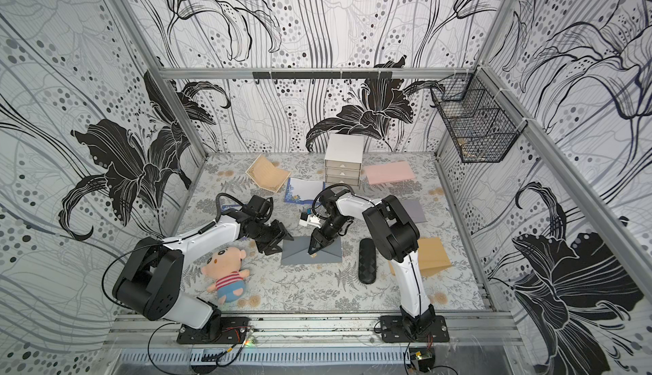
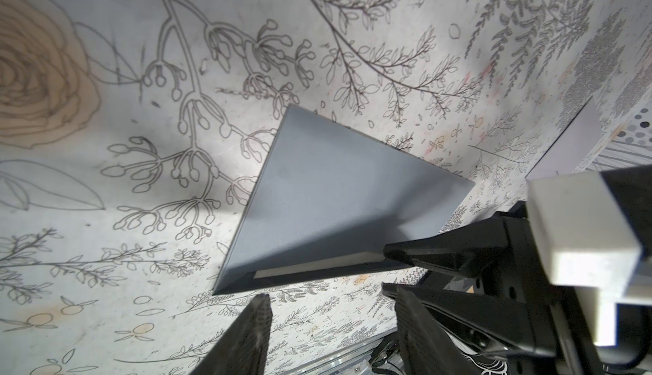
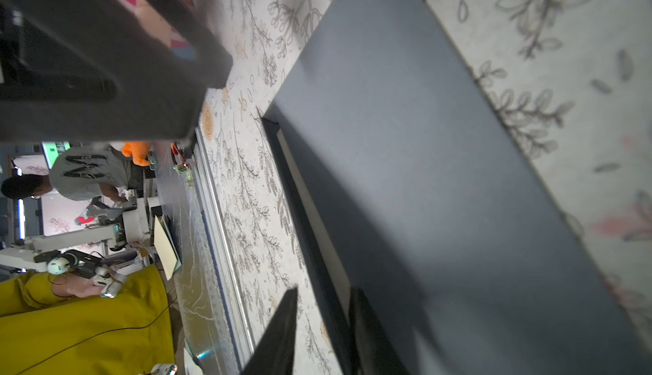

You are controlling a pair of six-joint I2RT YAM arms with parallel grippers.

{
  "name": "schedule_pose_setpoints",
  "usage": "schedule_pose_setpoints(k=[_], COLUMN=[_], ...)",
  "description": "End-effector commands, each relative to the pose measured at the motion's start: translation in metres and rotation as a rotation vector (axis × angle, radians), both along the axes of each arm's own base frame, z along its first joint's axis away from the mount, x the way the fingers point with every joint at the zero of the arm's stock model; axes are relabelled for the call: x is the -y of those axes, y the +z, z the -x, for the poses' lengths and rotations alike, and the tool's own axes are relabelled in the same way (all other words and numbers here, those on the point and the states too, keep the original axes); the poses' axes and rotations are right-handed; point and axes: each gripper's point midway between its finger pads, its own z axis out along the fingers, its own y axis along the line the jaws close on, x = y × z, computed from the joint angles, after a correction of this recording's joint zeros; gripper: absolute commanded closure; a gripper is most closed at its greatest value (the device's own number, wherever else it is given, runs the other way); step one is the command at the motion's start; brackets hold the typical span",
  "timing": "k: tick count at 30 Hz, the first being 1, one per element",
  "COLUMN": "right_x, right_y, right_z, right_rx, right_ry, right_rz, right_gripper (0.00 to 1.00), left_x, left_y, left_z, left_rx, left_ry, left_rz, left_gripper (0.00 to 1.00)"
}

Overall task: Take the letter paper out of the envelope
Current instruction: Pick up the envelope from the center of the board.

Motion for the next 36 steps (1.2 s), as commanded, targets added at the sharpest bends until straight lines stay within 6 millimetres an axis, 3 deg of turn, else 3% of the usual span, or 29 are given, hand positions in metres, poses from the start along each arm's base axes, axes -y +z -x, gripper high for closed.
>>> schedule_pose_setpoints(k=[1, 3, 7, 12, 15, 18, 22, 27, 36], right_x=[-0.001, -0.001, 0.008, 0.020, 0.031, 0.042, 0.054, 0.061, 0.055], right_y=[0.001, 0.010, 0.041, 0.106, 0.137, 0.171, 0.204, 0.229, 0.241], right_z=[0.004, 0.002, -0.012, -0.031, -0.035, -0.037, -0.043, -0.051, -0.063], right_rx=[0.010, 0.055, 0.266, 0.531, 0.654, 0.792, 0.993, 1.238, 1.586], right_ry=[0.029, 0.041, 0.046, 0.042, 0.055, 0.047, 0.032, 0.034, 0.098], right_rz=[0.004, 0.003, 0.037, 0.041, 0.055, 0.046, 0.054, 0.112, 0.273], right_gripper=[0.91, 0.99, 1.00, 1.00, 1.00, 1.00, 1.00, 1.00, 1.00], left_x=[0.007, 0.007, 0.006, -0.010, -0.020, -0.024, -0.016, -0.009, -0.007], left_y=[0.008, 0.010, 0.030, 0.077, 0.095, 0.113, 0.130, 0.121, 0.120], left_z=[-0.009, -0.013, -0.028, -0.064, -0.081, -0.097, -0.111, -0.110, -0.122], left_rx=[0.027, 0.032, 0.048, 0.126, 0.138, 0.168, 0.178, 0.082, 0.067], left_ry=[-0.021, -0.024, -0.023, -0.007, 0.029, 0.090, 0.148, 0.215, 0.369], left_rz=[0.016, 0.016, 0.019, -0.049, -0.064, -0.010, 0.126, 0.201, 0.337], left_gripper=[0.41, 0.41, 0.41, 0.34, 0.31, 0.29, 0.27, 0.26, 0.24])
